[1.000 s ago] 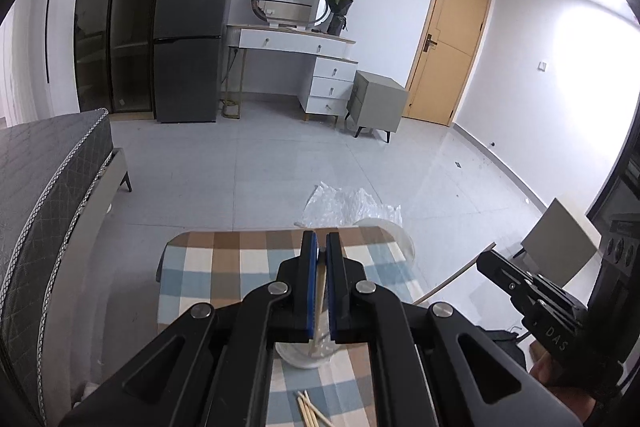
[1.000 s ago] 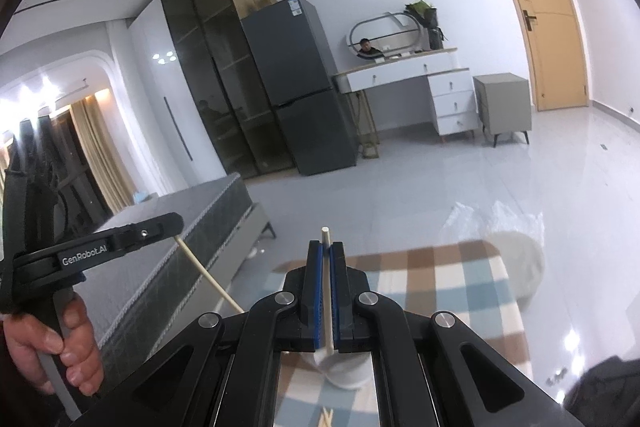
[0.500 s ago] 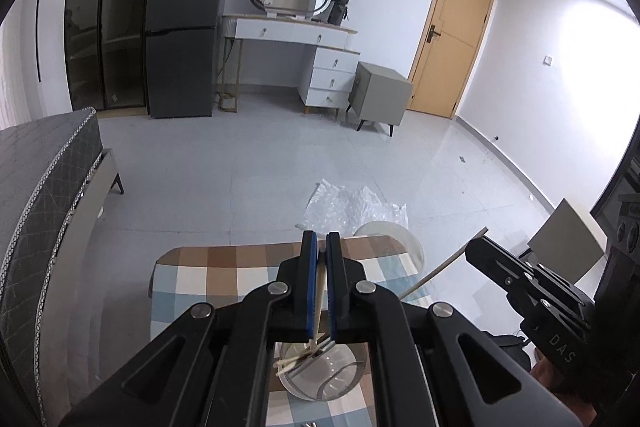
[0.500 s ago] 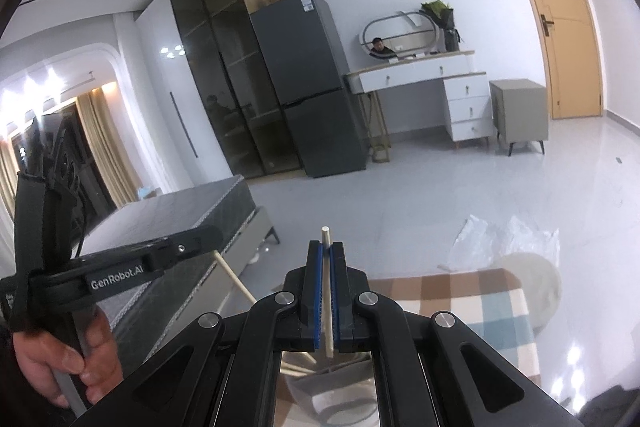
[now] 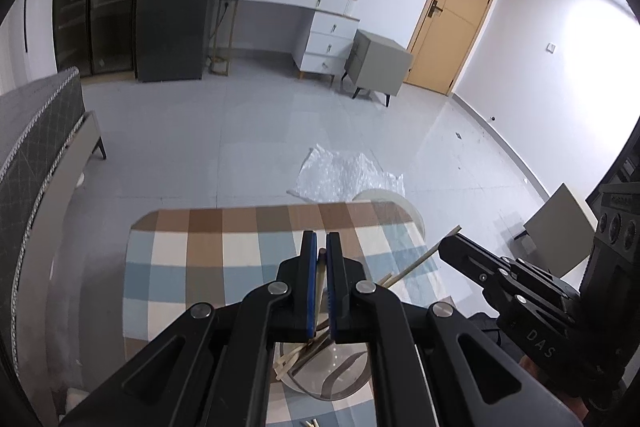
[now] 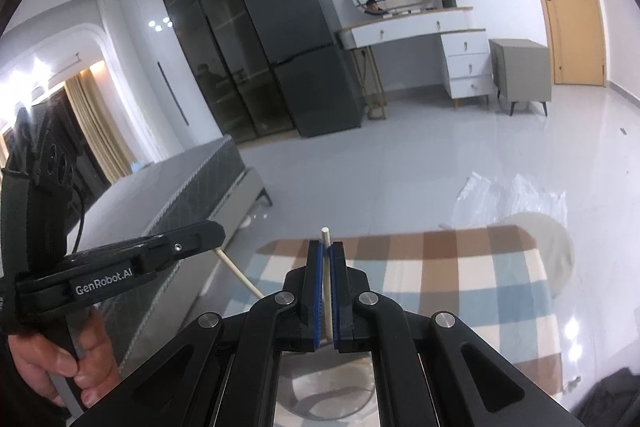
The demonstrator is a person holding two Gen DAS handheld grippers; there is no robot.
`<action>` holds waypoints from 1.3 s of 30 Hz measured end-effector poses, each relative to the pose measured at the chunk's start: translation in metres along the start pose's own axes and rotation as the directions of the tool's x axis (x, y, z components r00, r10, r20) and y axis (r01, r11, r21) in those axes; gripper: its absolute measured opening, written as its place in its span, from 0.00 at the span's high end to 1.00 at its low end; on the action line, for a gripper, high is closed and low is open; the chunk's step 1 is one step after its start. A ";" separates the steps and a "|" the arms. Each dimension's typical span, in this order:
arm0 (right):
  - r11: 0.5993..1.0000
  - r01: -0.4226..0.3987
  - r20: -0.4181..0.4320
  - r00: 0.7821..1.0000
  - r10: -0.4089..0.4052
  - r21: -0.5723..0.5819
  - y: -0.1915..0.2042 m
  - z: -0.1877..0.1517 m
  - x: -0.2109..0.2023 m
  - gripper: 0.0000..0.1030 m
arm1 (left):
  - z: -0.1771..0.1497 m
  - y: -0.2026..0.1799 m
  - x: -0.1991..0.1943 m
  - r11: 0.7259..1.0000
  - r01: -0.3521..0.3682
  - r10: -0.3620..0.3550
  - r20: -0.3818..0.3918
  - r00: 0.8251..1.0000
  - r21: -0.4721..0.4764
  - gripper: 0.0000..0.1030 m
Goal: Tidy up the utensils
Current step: 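Lower both chopsticks into the holder and open both tools, then withdraw both open tools from the holder toward the chopstick pile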
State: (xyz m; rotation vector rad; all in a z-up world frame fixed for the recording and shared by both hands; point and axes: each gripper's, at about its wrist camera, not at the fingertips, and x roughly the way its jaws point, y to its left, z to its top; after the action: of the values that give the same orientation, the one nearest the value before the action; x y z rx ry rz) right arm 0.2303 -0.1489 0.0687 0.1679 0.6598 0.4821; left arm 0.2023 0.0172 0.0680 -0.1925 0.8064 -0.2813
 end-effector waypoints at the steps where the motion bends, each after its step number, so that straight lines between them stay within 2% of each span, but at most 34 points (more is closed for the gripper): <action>1: 1.000 -0.001 -0.005 1.000 0.001 0.004 -0.002 -0.002 0.003 0.97 | -0.001 0.001 0.001 1.000 0.004 -0.004 -0.008 1.000 -0.005 1.00; 8: 1.000 -0.009 -0.049 0.999 0.010 0.026 -0.006 -0.011 0.015 0.97 | 0.001 -0.004 0.005 0.999 0.033 -0.033 -0.056 0.998 0.003 1.00; 12: 0.999 -0.023 -0.090 0.996 0.026 0.037 -0.008 -0.018 0.027 0.94 | 0.001 0.003 0.017 0.992 0.102 -0.111 -0.148 0.983 -0.069 0.99; 15: 0.998 -0.034 -0.108 0.993 0.040 0.057 -0.014 -0.024 0.029 0.91 | 0.000 0.008 0.017 0.993 0.090 -0.102 -0.167 0.981 -0.078 0.97; 17: 0.997 -0.038 -0.112 0.993 0.045 0.069 -0.018 -0.028 0.027 0.73 | -0.001 0.009 0.013 0.991 0.099 -0.112 -0.172 0.979 -0.085 0.85; 19: 0.996 -0.041 -0.112 0.992 0.050 0.085 -0.022 -0.034 0.022 0.68 | -0.002 0.010 0.010 0.992 0.095 -0.109 -0.168 0.980 -0.088 0.63; 22: 0.995 -0.026 -0.111 0.993 0.037 0.099 -0.025 -0.042 0.013 0.57 | -0.005 0.011 0.000 0.993 0.076 -0.089 -0.149 0.985 -0.088 0.61; 24: 0.993 -0.026 -0.102 0.994 0.038 0.114 -0.027 -0.048 0.003 0.53 | -0.007 0.010 -0.005 0.996 0.045 -0.056 -0.141 0.988 -0.082 0.60; 26: 0.992 -0.016 -0.091 0.995 0.028 0.125 -0.030 -0.055 -0.009 0.44 | -0.012 0.009 -0.016 0.997 0.017 -0.027 -0.123 0.992 -0.077 0.56; 28: 0.991 -0.014 -0.072 0.997 0.024 0.132 -0.031 -0.062 -0.022 0.44 | -0.018 0.008 -0.025 0.997 -0.023 0.016 -0.103 0.995 -0.068 0.46; 29: 0.992 -0.016 -0.060 0.998 0.024 0.128 -0.030 -0.065 -0.029 0.44 | -0.021 0.005 -0.032 0.997 -0.041 0.036 -0.088 0.995 -0.061 0.45; 34: 0.995 -0.010 -0.004 1.000 0.011 0.104 -0.020 -0.074 -0.059 0.34 | -0.033 -0.007 -0.060 0.993 -0.117 0.117 -0.006 0.993 -0.029 0.29; 39: 0.997 -0.016 0.046 0.999 0.013 0.072 -0.006 -0.080 -0.087 0.28 | -0.045 -0.019 -0.081 0.987 -0.161 0.160 0.059 0.985 0.014 0.21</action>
State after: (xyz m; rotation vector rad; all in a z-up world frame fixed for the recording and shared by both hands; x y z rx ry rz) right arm 0.1230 -0.1962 0.0527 0.2516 0.6322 0.4675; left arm 0.1129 0.0218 0.0982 -0.1171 0.7573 -0.1310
